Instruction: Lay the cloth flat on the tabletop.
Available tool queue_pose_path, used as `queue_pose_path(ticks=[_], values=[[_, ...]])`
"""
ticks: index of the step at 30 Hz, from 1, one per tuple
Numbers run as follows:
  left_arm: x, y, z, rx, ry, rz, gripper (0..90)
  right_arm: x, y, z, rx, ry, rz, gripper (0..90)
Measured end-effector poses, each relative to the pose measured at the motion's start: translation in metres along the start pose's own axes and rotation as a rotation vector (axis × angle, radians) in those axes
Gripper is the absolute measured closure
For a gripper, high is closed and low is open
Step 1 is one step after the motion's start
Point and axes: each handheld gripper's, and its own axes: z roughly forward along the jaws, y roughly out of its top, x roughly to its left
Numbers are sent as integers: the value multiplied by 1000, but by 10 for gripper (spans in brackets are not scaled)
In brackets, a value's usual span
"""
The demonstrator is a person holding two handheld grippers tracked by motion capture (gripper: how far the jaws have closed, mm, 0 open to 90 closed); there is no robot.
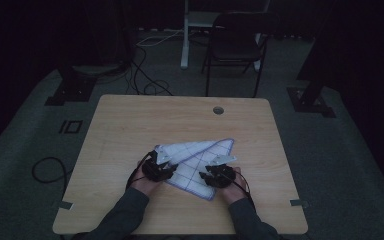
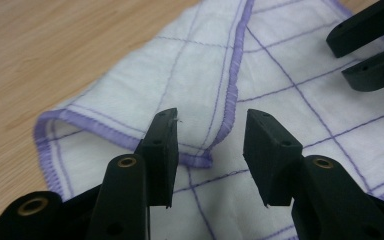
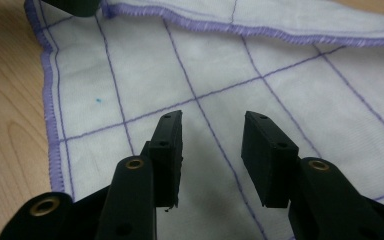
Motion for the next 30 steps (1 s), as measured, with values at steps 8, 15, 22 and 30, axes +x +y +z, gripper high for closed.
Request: queue_pose_path(ticks=[8,15,22,30], values=[[2,4,14,52,53,10,706,-1,-5,0,15,13,13,595],[11,9,17,54,66,-13,866,-2,-8,-2,16,18,16,595],[21,14,15,46,80,-40,875,-3,-10,-5,26,8,1,598],[38,22,12,30,96,-86,876,-9,-14,-11,37,-3,0,602]])
